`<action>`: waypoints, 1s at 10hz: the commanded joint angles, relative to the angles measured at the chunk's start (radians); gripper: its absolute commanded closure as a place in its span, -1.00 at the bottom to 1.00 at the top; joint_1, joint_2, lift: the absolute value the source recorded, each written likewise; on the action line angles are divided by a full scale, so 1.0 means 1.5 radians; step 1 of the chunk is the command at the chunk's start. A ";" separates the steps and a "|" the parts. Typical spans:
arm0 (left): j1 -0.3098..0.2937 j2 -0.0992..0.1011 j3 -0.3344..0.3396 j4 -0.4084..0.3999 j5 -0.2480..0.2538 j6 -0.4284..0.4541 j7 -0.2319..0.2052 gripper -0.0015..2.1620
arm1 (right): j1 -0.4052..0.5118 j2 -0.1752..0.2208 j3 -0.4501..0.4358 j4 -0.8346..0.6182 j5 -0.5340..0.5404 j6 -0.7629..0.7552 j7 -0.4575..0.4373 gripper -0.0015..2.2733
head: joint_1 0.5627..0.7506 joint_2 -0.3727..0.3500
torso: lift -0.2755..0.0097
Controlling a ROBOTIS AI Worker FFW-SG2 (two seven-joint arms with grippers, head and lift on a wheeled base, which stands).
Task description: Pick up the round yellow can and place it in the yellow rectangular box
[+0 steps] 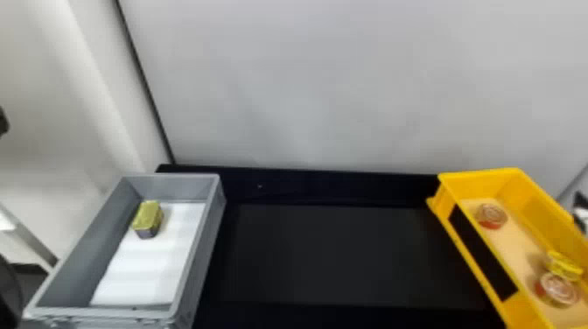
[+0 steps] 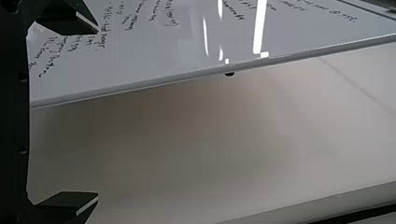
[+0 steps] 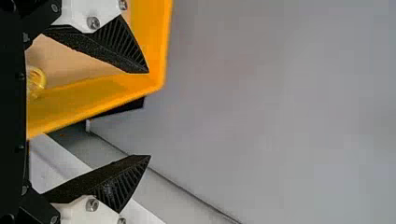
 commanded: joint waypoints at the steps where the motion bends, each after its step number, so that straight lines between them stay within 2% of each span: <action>1: -0.001 -0.002 0.000 0.000 0.000 -0.001 0.000 -0.97 | 0.003 -0.002 -0.056 -0.050 -0.017 -0.042 -0.016 -0.85 | 0.39 0.07 | 0.45; 4: -0.003 -0.002 -0.001 0.001 0.000 -0.002 0.000 -0.97 | 0.000 -0.017 -0.122 -0.083 -0.100 -0.102 -0.050 -0.86 | 0.39 0.07 | 0.45; 7: -0.005 -0.002 -0.002 0.001 -0.002 -0.002 0.000 -0.97 | -0.019 -0.079 -0.124 -0.116 -0.260 -0.133 -0.174 -0.87 | 0.39 0.07 | 0.45; 10: -0.003 -0.002 0.004 -0.005 -0.004 -0.001 0.000 -0.97 | -0.041 -0.097 -0.127 -0.161 -0.307 -0.141 -0.277 -0.88 | 0.39 0.07 | 0.45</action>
